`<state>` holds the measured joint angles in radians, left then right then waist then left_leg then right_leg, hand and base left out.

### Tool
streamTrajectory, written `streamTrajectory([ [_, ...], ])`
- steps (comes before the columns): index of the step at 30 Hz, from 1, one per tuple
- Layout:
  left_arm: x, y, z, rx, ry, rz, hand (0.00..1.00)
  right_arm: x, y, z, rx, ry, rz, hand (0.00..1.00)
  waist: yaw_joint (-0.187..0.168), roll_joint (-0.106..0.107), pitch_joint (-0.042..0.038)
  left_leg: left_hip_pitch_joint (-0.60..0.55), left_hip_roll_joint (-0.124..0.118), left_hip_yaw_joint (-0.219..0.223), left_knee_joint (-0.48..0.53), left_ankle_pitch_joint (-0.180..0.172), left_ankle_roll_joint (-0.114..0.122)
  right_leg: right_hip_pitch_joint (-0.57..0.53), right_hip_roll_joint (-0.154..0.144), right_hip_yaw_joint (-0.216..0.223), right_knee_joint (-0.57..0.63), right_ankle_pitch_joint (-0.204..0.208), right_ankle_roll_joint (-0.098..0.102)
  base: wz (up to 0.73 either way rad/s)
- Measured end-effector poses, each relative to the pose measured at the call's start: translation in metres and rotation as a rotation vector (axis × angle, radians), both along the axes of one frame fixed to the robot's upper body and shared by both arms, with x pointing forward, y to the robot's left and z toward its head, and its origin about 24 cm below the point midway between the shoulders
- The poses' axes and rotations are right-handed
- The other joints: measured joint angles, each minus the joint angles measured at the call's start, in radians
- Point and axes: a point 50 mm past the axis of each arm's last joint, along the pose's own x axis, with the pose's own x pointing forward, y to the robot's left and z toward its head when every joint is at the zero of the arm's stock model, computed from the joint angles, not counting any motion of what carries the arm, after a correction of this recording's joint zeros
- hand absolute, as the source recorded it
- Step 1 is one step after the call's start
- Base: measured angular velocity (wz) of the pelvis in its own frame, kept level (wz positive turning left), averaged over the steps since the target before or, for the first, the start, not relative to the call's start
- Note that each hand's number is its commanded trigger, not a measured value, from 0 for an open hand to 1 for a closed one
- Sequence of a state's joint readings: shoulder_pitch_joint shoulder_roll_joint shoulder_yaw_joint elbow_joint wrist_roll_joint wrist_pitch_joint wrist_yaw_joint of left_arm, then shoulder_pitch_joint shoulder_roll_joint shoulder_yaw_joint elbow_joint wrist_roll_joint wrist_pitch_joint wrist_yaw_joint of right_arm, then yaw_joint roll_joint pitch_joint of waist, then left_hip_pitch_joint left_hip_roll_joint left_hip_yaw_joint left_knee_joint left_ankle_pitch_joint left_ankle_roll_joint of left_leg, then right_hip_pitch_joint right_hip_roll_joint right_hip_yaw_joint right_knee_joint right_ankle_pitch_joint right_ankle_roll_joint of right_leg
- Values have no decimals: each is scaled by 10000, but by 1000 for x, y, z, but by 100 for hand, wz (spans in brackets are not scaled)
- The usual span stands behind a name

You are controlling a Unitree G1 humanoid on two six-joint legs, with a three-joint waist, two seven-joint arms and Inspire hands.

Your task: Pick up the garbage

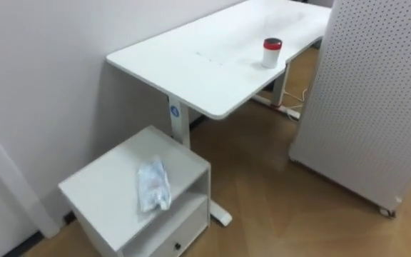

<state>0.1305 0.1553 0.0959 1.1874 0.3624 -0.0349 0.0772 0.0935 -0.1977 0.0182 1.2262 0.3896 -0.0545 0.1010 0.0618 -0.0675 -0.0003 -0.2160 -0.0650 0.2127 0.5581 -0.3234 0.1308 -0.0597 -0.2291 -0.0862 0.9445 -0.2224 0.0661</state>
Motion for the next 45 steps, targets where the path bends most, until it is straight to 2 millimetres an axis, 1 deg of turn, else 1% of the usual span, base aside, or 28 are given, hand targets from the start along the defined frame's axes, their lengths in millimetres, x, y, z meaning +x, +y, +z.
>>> streamTrajectory([
  [1, 2, 1, 1, 86, -72, -4, 0, 3, 1, 0, 47, -106, 31, 100, 7, 66, -23, 117, -7, -8, -92, -30, 23, -171, -30, 12, 313, 316, -14, -12],
  [2, 5, 4, 2, 263, -212, 103, 0, 8, 4, 1, 173, -331, 30, 100, -11, 75, -2, 338, -7, -31, -301, -56, 59, -561, -86, -80, 747, 469, -29, -4],
  [4, 11, 4, 3, 483, -536, 147, 0, 13, 5, 2, 259, -664, -38, 100, -52, 150, 44, 496, 90, -106, -581, -61, 68, -1281, -69, -357, 972, 102, -71, 2],
  [6, 16, 5, 5, 644, -836, 135, 0, 16, 5, 3, 248, -845, -62, 100, -58, 295, 77, 732, 329, -214, -952, -63, 11, -1902, 234, -659, -306, -495, -97, 0],
  [7, 17, 4, 5, 641, -876, 84, 0, 17, 5, 4, 251, -911, -46, 100, -64, 331, 73, 760, 402, -251, -1029, -68, -24, -2014, 387, -656, -912, -565, -106, -4],
  [8, 18, 4, 6, 585, -941, 83, 0, 19, 6, 4, 270, -992, -44, 100, -71, 377, 118, 897, 529, -269, -1235, -56, -92, -2105, 652, -643, -2355, -590, -132, 0],
  [9, 19, 3, 5, 511, -978, 89, 0, 19, 7, 4, 287, -1025, 11, 100, -109, 377, 114, 1009, 559, -348, -1457, -30, -159, -2092, 840, -631, -3915, -466, -170, 7],
  [10, 20, 2, 5, 469, -1007, 131, 0, 19, 7, 4, 283, -1021, 46, 100, -153, 363, 107, 1077, 557, -387, -1574, -14, -192, -1988, 951, -578, -4743, -265, -186, 26],
  [11, 19, 0, 5, 385, -1032, 214, 0, 18, 7, 4, 257, -1035, 31, 100, -310, 391, 97, 1266, 575, -606, -1762, -9, -283, -1859, 1168, -505, -5723, 594, -200, 39],
  [12, 18, -2, 4, 329, -1062, 241, 0, 14, 8, 3, 237, -981, -5, 100, -388, 423, -8, 1493, 610, -781, -1979, 18, -407, -1559, 1382, -528, -6074, 1011, -88, 33],
  [13, 19, -2, 4, 316, -1132, 253, 0, 13, 8, 2, 202, -925, -31, 100, -363, 448, -20, 1611, 659, -781, -2102, 45, -454, -1399, 1470, -533, -6185, 1044, -113, 13],
  [15, 13, -2, 4, 331, -1310, 653, 0, 11, 7, 2, 139, -950, 24, 100, -340, 527, 13, 2004, 758, -787, -2574, 204, -702, -1054, 1638, -491, -6450, 1026, -153, -12],
  [19, 17, -1, 6, 568, -1678, 684, 0, 10, 9, 1, 114, -837, 423, 100, -407, 551, 6, 2430, 896, -776, -2982, 289, -841, -650, 1839, -189, -6879, 1004, -188, -13],
  [20, 23, -1, 8, 609, -1919, 650, 0, 14, 10, 2, 110, -891, 617, 100, -433, 506, 26, 2392, 900, -781, -2977, 329, -908, -694, 1869, -140, -6879, 1003, -191, -11],
  [22, 38, -1, 11, 660, -2394, 597, 0, 22, 10, 3, 84, -1053, 771, 100, -479, 453, 8, 2162, 906, -780, -2904, 331, -912, -944, 1856, -142, -6809, 1002, -193, -1],
  [23, 50, -1, 14, 758, -2758, 544, 0, 28, 11, 4, 68, -1168, 894, 100, -542, 397, 67, 1787, 867, -715, -2264, 331, -915, -1120, 1719, -60, -6601, 1021, -227, 35],
  [24, 68, -3, 18, 793, -3252, 424, 0, 37, 14, 5, 35, -1324, 1100, 100, -536, 51, 325, 517, 782, -384, -381, 312, -1122, -1095, 1363, 772, -6607, 1038, -247, 50],
  [25, 76, -5, 21, 782, -3549, 338, 0, 35, 13, 4, -40, -1220, 1076, 100, -536, -26, 317, -13, 689, -425, -364, 292, -1135, -1092, 1238, 1075, -6717, 1051, -225, 90],
  [26, 108, -14, 31, 683, -4601, -102, 0, 30, 6, 4, -243, -1042, 758, 100, -579, 193, 279, -1192, 884, -843, -1370, 675, -1283, -1504, 1235, 1135, -6533, 1026, -98, 58],
  [27, 128, -19, 41, 736, -5450, -302, 0, 38, 7, 4, -279, -1048, 693, 100, -255, 159, 279, -1902, 1082, -465, -1003, 1581, -626, -2068, 1183, 1113, -5969, 599, 296, 30],
  [28, 132, -18, 44, 851, -5690, -266, 0, 44, 10, 5, -216, -1095, 781, 100, -177, 56, 286, -1962, 1064, -184, -1001, 1580, -618, -2272, 1063, 989, -5805, 517, 345, -32],
  [30, 153, -16, 56, 1299, -6400, -209, 0, 63, 15, 9, -207, -1501, 1265, 100, -169, 195, 362, -2124, 1095, 20, -1011, 1580, -510, -2624, 1095, 439, -5874, 725, 199, -31],
  [32, 166, -17, 64, 1510, -6994, -148, 0, 71, 18, 11, -262, -1600, 1737, 100, -283, 360, 396, -2168, 1088, 21, -1070, 1474, -358, -2636, 1140, 183, -5990, 744, 234, -23],
  [33, 175, -18, 70, 1573, -7371, -10, 0, 72, 17, 11, -299, -1528, 1946, 100, -408, 524, 407, -2289, 1100, -14, -1077, 1492, -375, -2813, 1167, 189, -5947, 806, 226, -18],
  [36, 196, -17, 86, 1957, -8237, 408, 0, 78, 14, 14, -510, -1634, 1989, 100, -627, 753, 417, -2654, 1061, 21, -1061, 1633, -453, -3546, 1142, 285, -5374, 810, 189, -19],
  [40, 218, -5, 110, 2800, -9386, 680, 0, 95, 11, 21, -702, -1984, 2481, 100, -817, 771, 433, -3231, 1051, -246, -728, 1715, -561, -4418, 1195, 241, -4768, 716, -2, -33],
  [42, 236, 1, 131, 3114, -10232, 661, 0, 106, 13, 25, -706, -2287, 2567, 100, -1006, 764, 482, -3718, 1102, -407, -571, 1835, -638, -4846, 1250, 14, -4661, 769, -95, -7],
  [45, 248, 7, 147, 3483, -10817, 702, 0, 113, 15, 28, -562, -2617, 2513, 100, -1182, 788, 541, -4175, 1260, -459, -373, 1868, -706, -5298, 1405, -11, -4551, 834, -196, -6],
])
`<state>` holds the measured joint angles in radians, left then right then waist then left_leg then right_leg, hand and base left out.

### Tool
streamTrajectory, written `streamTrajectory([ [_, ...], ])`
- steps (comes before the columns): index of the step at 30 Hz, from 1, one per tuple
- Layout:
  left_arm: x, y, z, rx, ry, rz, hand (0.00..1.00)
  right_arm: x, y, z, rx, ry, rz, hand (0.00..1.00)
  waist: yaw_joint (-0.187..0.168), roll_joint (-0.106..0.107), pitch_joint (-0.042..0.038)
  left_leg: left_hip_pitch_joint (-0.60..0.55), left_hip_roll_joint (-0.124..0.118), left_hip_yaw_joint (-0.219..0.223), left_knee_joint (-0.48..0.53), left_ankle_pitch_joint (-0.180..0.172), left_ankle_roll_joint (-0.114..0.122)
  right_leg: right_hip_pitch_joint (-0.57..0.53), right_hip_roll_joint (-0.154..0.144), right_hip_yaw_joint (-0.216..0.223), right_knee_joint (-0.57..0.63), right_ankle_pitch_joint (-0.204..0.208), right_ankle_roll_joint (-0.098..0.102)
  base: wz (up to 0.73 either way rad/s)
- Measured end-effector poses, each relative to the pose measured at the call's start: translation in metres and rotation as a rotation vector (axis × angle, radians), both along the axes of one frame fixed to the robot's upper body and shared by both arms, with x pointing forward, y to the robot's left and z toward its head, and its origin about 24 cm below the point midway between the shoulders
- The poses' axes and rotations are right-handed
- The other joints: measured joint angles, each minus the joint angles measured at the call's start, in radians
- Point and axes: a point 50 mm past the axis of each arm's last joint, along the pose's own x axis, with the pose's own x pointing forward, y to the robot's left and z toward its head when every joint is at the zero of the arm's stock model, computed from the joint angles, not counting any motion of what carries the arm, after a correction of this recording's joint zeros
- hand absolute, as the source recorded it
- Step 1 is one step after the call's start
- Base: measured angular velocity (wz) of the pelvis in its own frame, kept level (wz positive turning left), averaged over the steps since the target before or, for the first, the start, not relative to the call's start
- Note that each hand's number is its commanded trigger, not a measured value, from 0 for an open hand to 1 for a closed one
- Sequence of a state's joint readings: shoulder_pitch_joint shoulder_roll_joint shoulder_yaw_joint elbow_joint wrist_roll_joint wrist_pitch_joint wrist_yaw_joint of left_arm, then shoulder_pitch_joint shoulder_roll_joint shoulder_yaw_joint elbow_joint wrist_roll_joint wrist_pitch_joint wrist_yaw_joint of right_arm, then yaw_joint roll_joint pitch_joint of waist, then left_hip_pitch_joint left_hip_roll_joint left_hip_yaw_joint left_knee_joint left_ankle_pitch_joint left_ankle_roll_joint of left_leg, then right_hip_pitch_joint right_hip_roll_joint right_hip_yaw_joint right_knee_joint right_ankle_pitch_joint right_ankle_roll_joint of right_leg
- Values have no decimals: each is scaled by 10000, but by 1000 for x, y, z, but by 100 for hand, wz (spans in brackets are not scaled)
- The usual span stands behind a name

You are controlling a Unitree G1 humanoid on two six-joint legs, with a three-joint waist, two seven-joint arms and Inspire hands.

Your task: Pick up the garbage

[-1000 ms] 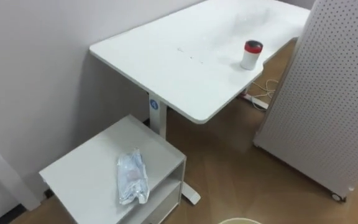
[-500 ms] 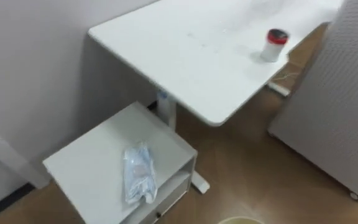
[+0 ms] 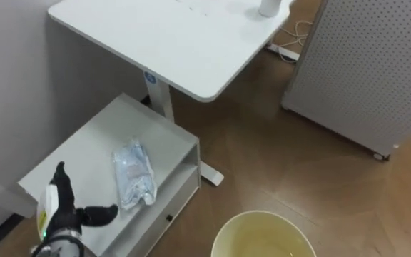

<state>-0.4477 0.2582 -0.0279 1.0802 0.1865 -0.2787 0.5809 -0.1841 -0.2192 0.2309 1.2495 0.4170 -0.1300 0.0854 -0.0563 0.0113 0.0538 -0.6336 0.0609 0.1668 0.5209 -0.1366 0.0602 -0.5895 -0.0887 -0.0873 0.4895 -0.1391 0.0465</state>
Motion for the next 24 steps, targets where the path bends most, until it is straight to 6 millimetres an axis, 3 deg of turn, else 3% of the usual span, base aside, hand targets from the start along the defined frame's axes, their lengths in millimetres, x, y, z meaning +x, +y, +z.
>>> streamTrajectory([
  [4, 15, 3, 19, 453, -607, -47, 0, 9, -4, 6, -104, -318, 111, 100, -273, 29, 41, -615, 51, -106, 284, 2, -53, -567, 52, -19, 365, -59, -84, 5],
  [8, 29, 0, 42, 790, -1517, -19, 0, 16, -3, 10, -225, -685, 146, 100, -493, 118, 172, -1056, 147, -196, 529, -23, -69, -918, 92, -151, 606, -186, -207, 6],
  [9, 32, -1, 47, 882, -1723, -4, 0, 19, -1, 12, -255, -824, 155, 100, -526, 82, 247, -1097, 147, -180, 635, -58, -88, -996, 81, -137, 720, -248, -236, 0],
  [13, 38, -1, 57, 1011, -2150, 229, 0, 23, 1, 15, -428, -1015, 237, 100, -608, 22, 281, -1279, 136, -141, 693, -120, -149, -1291, 54, -95, 995, -367, -331, 0],
  [24, 36, 1, 53, 1356, -1936, 226, 0, 32, 10, 19, -473, -1360, 724, 100, -948, 11, 280, -1544, 201, -167, 736, -263, -236, -1545, 69, -194, 1007, -506, -422, 0],
])
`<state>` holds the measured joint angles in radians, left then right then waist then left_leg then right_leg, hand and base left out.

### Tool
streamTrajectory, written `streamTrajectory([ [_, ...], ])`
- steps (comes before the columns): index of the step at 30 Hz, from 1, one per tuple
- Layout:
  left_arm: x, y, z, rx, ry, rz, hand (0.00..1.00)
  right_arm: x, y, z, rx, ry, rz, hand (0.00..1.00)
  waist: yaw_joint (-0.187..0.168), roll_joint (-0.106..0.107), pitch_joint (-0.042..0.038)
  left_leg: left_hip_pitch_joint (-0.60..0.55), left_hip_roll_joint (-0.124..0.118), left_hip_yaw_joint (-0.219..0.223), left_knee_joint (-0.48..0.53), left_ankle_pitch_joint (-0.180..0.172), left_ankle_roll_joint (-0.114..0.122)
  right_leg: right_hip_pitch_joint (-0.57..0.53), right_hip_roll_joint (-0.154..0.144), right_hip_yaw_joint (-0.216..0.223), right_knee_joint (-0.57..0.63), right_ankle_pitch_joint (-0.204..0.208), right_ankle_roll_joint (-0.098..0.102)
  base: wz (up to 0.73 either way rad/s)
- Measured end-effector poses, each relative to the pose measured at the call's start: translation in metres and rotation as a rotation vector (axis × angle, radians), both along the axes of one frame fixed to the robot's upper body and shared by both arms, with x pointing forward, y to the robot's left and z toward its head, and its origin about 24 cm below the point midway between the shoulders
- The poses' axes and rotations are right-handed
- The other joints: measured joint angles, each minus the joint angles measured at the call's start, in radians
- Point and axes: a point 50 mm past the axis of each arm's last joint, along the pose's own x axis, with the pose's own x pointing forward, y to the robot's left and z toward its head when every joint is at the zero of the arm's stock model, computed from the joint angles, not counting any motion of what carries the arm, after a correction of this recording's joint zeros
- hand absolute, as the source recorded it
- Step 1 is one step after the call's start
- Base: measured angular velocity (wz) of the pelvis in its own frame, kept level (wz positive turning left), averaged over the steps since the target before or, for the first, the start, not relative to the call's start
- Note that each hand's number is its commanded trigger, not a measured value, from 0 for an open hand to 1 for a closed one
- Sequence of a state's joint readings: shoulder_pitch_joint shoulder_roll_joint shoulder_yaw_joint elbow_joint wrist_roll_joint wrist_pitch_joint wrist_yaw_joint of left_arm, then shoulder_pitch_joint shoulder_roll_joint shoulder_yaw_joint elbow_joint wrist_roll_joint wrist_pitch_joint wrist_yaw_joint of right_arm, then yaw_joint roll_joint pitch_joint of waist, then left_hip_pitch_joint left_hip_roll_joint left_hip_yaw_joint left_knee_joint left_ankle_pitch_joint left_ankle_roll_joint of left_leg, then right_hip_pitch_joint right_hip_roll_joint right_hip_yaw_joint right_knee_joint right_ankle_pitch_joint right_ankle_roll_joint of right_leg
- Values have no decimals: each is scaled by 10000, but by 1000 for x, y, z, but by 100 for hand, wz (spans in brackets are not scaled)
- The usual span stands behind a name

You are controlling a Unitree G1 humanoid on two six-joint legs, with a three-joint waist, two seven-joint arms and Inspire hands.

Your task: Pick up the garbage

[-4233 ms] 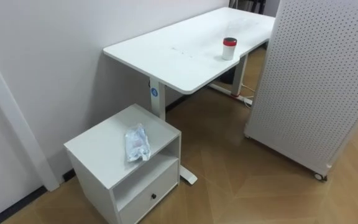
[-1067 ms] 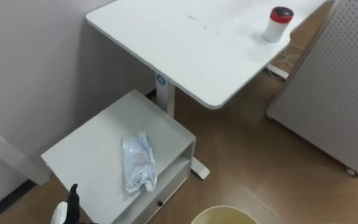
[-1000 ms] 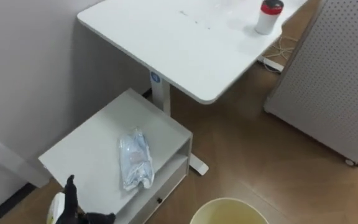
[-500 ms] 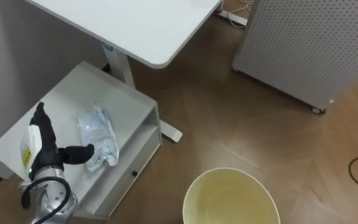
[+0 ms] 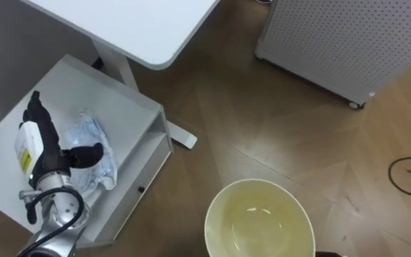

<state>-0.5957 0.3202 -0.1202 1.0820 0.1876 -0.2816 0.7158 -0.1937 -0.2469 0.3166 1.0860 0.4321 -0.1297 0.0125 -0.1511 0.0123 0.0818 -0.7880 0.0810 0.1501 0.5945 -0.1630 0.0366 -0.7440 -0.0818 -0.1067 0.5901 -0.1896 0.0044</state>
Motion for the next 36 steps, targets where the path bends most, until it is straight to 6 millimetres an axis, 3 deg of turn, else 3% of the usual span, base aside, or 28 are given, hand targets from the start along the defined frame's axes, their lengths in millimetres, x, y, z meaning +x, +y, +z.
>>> streamTrajectory([
  [13, -4, 15, -6, 811, 941, -41, 0, 3, 7, 1, 146, -108, 392, 100, -156, -130, 6, -294, 131, -12, 203, -85, -32, -250, 152, 93, 46, 6, -8, -2],
  [18, -5, 12, -15, 1417, 2016, -566, 0, 4, 8, 2, 421, -175, 403, 100, -439, -159, 15, -555, 130, -100, 311, -105, -17, -403, 157, 22, 89, 8, -8, 3],
  [21, -3, 9, -18, 1720, 2616, -996, 0, 6, 10, 3, 478, -235, 452, 100, -456, -247, 70, -618, 135, -115, 334, -107, -19, -453, 159, -7, 144, 7, -9, 0],
  [27, -2, 14, -18, 2158, 3393, -1468, 0, 7, 9, 4, 480, -292, 413, 100, -416, -246, 70, -770, 150, -116, 428, -161, -25, -600, 161, -15, 142, -5, -9, 0],
  [28, -1, 14, -18, 2187, 3489, -1524, 37, 7, 9, 4, 475, -290, 409, 100, -418, -243, 71, -776, 152, -107, 429, -160, -25, -605, 159, -17, 150, -5, -9, 0],
  [29, -1, 15, -19, 2300, 3746, -1603, 57, 7, 9, 4, 476, -268, 411, 100, -435, -242, 71, -776, 151, -102, 429, -162, -22, -603, 157, -21, 154, -5, -9, 0],
  [30, -1, 15, -19, 2300, 3918, -1701, 100, 7, 8, 4, 469, -229, 395, 100, -428, -242, 71, -779, 154, -93, 428, -165, -17, -607, 158, -20, 147, -5, -9, 0],
  [36, -1, 15, -23, 2369, 4598, -1947, 100, 6, 6, 4, 521, -162, 249, 100, -357, -226, 61, -735, 176, 12, 441, -194, 4, -618, 157, 57, 138, -5, -7, -4],
])
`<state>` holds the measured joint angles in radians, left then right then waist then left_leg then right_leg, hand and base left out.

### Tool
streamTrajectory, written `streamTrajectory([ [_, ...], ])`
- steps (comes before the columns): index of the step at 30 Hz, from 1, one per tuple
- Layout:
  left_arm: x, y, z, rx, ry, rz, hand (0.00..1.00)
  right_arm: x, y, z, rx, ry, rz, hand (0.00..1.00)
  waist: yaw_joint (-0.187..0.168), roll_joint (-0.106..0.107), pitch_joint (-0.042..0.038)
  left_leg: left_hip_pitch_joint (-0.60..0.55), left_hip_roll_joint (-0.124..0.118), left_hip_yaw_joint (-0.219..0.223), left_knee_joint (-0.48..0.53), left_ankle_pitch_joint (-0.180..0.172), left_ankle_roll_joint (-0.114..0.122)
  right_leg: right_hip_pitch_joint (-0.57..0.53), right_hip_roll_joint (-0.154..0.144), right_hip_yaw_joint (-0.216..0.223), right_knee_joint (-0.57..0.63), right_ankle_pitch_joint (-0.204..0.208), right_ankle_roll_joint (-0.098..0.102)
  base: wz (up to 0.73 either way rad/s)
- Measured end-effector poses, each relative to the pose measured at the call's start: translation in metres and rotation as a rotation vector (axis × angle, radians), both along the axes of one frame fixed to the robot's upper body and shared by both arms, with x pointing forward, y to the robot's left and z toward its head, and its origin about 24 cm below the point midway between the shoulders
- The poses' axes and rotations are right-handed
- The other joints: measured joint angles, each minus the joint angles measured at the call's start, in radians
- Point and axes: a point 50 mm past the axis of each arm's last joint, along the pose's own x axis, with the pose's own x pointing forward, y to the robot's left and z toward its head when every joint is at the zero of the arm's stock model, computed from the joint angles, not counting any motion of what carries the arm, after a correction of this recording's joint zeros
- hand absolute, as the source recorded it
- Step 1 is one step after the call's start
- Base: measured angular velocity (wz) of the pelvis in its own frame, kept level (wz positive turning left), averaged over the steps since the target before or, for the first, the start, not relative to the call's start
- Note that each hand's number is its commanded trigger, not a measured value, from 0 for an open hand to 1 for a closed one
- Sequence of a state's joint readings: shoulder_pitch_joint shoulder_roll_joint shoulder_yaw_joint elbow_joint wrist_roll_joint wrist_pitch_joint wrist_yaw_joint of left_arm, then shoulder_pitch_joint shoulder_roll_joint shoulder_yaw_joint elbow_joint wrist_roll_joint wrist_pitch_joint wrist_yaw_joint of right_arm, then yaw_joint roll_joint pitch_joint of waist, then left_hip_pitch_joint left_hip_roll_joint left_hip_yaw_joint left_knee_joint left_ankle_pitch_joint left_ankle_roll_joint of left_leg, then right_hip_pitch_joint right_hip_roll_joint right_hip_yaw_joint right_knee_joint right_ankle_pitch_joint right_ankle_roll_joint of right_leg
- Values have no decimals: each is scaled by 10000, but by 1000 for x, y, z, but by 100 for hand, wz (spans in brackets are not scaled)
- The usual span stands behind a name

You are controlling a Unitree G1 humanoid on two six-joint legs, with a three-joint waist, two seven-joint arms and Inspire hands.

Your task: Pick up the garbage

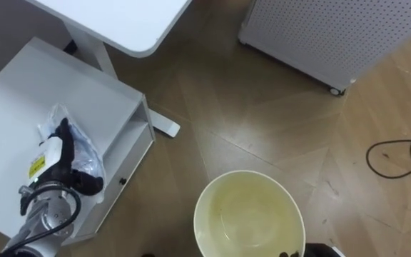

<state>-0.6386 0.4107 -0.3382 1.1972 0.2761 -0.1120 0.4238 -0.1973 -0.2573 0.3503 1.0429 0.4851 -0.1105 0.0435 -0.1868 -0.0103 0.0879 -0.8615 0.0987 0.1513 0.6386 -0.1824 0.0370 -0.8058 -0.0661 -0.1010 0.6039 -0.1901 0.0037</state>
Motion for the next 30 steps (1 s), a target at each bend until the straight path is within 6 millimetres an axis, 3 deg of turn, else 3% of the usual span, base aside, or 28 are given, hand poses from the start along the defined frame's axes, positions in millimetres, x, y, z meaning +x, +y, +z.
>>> streamTrajectory([
  [10, 0, 4, 0, 5, 518, -40, 100, 2, -2, 2, -81, 29, 182, 100, 39, 118, -69, 200, -72, 23, -171, 9, 4, 120, -61, 48, 0, 10, 17, 0],
  [19, -8, -2, -17, -258, 1258, -195, 100, 0, -1, 1, -273, 175, 290, 100, 83, 135, -74, 530, -65, 130, -237, 10, 1, 357, -37, 158, -25, 9, 17, -2],
  [24, -23, -11, -38, -451, 1854, -247, 100, 0, 3, 0, -383, 148, 545, 100, 63, 227, -101, 816, -48, 73, -574, 101, -52, 730, 2, 41, -512, 139, 6, 0],
  [30, -23, -28, -43, -871, 1569, -536, 100, 3, 7, 2, -417, -148, 681, 100, 114, 283, -96, 745, -55, 94, -527, 97, -45, 719, -16, -6, -467, 134, 8, 3],
])
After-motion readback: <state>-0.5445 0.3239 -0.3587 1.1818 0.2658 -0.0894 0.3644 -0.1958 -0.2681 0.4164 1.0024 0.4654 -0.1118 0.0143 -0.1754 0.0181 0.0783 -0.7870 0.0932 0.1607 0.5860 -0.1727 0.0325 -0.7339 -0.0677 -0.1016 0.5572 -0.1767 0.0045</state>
